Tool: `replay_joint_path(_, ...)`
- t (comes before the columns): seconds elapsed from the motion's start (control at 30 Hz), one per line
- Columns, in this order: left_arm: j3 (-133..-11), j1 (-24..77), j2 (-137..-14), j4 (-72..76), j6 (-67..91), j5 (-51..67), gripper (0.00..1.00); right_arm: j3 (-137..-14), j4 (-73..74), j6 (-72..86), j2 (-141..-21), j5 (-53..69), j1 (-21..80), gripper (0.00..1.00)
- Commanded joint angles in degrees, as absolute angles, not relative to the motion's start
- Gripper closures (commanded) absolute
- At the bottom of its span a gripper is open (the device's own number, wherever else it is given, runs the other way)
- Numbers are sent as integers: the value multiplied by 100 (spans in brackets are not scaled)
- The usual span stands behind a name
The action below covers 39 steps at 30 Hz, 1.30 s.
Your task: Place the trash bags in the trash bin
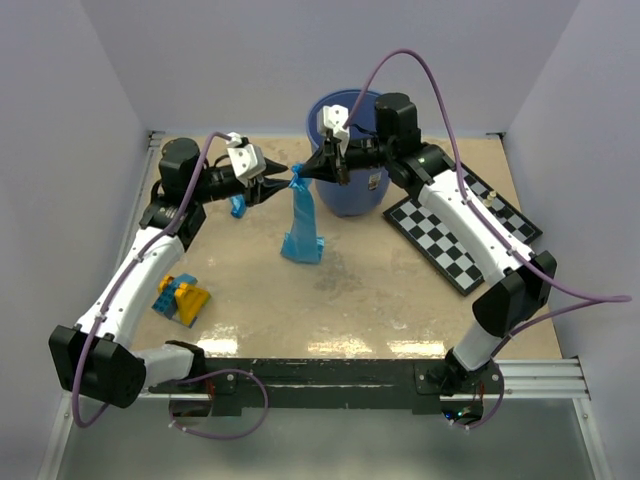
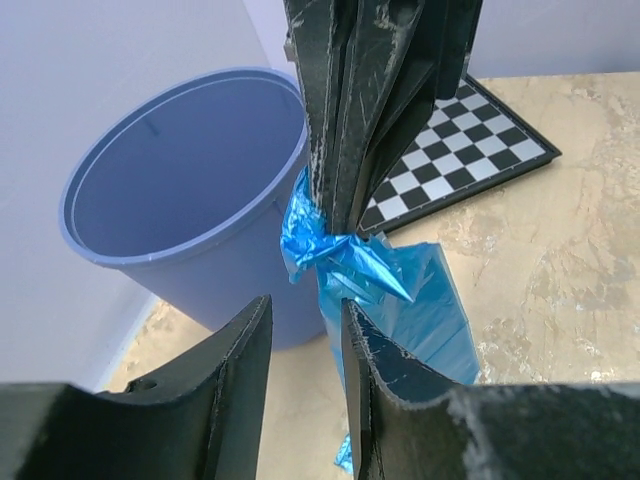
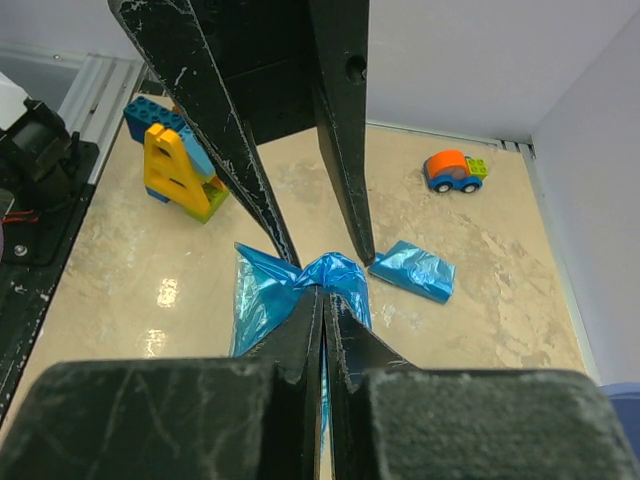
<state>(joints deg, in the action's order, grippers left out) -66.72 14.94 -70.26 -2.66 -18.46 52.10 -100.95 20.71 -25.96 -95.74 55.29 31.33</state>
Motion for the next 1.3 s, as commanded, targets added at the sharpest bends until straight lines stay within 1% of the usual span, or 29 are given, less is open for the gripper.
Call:
replay_joint_path(0.0,-6829,1617,-7066,465,-1556,5537,62,-10371,2118,-2646,-9641,5713,3155,100)
replay_joint_path(0.17,-6873,1819,-7119,492,-1661,5634,65,-10397,2083,-2610,-9694,5722,3155,100)
replay_joint_path(0.2,-6882,1854,-7128,475,-1713,5651,67,-10415,2100,-2602,-9720,5739,3155,100)
replay_joint_path(0.23,-6891,1889,-7145,449,-1783,5677,72,-10424,2109,-2610,-9729,5739,3155,100)
replay_joint_path(0.33,-7039,1951,-7233,238,-1924,5521,93,-10441,2136,-2610,-9730,5696,3155,100)
replay_joint_path(0.43,-7163,1925,-7207,-304,-2284,5222,99,-10511,2337,-2776,-9694,5599,3129,100)
replay_joint_path(0.57,-7032,1714,-6997,-527,-2698,5019,100,-10749,3005,-3146,-9730,5537,3085,100)
replay_joint_path(0.83,-6847,1564,-6768,-616,-2620,4825,100,-10767,3401,-3190,-9624,5370,2962,100)
replay_joint_path(0.97,-6803,1564,-6767,-405,-2172,4852,100,-10521,3243,-3146,-9527,5282,2962,100)
replay_joint_path(1.1,-6803,1564,-6759,-483,-2136,4825,100,-10564,3208,-3085,-9554,5238,2962,100)
replay_joint_path(1.2,-6803,1564,-6724,-492,-2075,4790,100,-10486,3155,-3050,-9545,5195,2962,87)
replay_joint_path(1.27,-6794,1564,-6715,-431,-1917,4790,100,-10415,3155,-3093,-9536,5168,2962,85)
